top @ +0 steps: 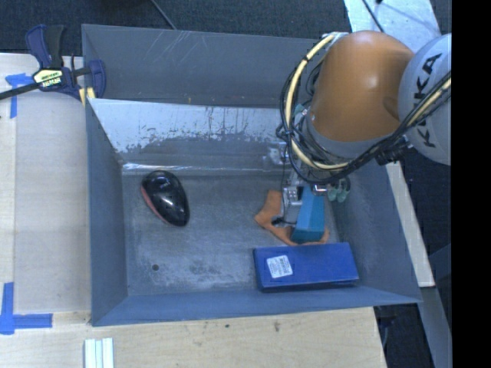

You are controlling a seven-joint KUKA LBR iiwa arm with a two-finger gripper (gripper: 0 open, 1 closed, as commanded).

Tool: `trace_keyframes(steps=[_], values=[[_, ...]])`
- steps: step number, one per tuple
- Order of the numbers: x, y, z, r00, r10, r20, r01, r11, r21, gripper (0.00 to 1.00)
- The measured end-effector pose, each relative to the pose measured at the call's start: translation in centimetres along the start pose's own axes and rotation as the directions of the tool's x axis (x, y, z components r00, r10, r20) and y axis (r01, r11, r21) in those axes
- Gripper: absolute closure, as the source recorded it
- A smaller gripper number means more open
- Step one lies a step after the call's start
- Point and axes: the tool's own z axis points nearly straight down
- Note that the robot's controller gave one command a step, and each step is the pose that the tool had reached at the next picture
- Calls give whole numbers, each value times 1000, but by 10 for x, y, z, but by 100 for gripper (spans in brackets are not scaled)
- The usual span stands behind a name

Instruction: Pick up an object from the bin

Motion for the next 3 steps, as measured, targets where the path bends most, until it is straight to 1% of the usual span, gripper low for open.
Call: trace_keyframes(steps=[1, 2, 3], values=[[-1, 0, -5, 1000, 1, 9, -1, 1000, 0, 0], [-10, -27, 37, 1000, -13, 17, 13, 1000, -1, 0], [-11, -43, 75, 996, 84, 4, -84, 996, 1, 0]])
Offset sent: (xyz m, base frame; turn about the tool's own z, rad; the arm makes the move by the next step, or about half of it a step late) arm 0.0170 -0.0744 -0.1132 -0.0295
